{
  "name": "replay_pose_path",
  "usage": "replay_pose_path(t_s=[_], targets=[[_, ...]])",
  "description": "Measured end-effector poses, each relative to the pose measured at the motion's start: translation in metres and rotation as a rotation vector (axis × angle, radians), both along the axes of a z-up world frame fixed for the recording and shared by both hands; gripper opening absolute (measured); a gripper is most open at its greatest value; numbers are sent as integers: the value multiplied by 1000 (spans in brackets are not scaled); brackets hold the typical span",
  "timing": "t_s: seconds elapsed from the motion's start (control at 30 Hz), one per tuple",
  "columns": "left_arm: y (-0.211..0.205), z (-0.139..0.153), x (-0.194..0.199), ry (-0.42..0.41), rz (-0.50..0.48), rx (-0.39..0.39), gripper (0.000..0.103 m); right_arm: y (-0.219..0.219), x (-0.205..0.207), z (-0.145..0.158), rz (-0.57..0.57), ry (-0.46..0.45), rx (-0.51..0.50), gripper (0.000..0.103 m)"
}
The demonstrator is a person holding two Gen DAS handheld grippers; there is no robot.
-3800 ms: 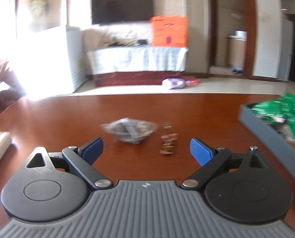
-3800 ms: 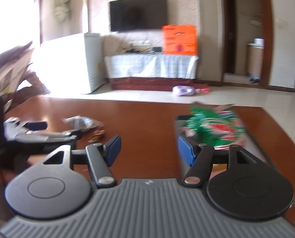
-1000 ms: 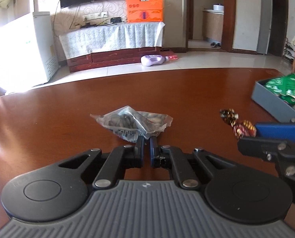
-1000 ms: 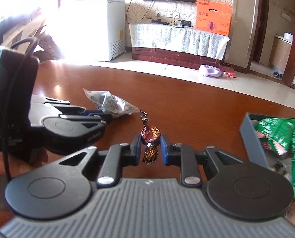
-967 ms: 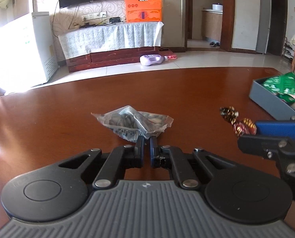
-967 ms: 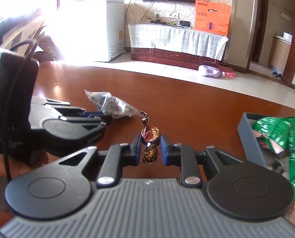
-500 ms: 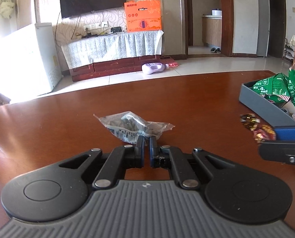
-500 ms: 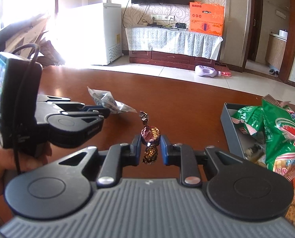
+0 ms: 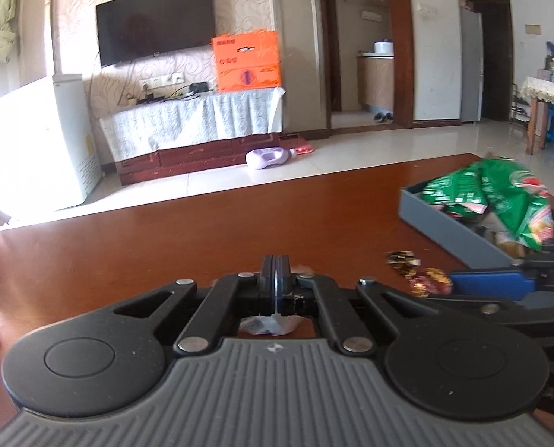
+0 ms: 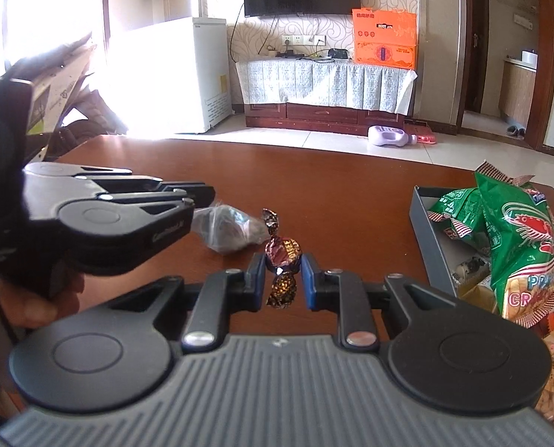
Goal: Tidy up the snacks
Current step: 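Carry the seed bag with the left gripper while the right carries the candy toward the tray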
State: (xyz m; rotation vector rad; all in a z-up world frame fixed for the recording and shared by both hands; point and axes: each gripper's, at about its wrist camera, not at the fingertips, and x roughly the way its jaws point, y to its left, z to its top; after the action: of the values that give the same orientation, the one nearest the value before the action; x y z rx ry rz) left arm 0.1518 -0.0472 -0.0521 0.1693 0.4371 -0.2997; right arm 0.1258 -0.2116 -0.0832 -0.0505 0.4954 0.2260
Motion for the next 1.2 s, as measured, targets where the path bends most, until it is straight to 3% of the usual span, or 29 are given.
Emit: replay_pose_path(t_s=[0.2, 0.23, 0.27, 0.33, 0.43, 0.63, 0.8, 0.93, 1.03, 1.2], targets=[[-11, -13, -15, -17, 44, 93, 3, -6, -8, -5, 1, 1, 5, 24], [-12, -18, -17, -24, 55, 120, 16, -7, -8, -4, 1, 2, 9, 24], [-11, -24, -15, -20, 61, 143, 53, -8, -8, -4, 1, 2, 12, 24], [-10, -33, -14, -30, 92, 167, 100, -8, -7, -2, 2, 1, 17, 24], [-3, -34, -10, -70, 128, 161, 99, -8, -5, -5, 6, 5, 22, 24], [1, -41, 25, 7, 97, 143, 100, -9, 0, -9, 9, 16, 23, 24], [-2, -53, 60, 146, 73, 140, 100, -15, 5, -11, -11, 25, 40, 24], [4, -54, 69, 176, 53, 96, 99, -13, 9, -13, -11, 27, 43, 24], [9, -53, 73, 179, 34, 52, 76, -9, 8, -15, -4, 30, 36, 24], [7, -52, 70, 175, 36, 45, 64, -5, 6, -17, -2, 37, 28, 24]])
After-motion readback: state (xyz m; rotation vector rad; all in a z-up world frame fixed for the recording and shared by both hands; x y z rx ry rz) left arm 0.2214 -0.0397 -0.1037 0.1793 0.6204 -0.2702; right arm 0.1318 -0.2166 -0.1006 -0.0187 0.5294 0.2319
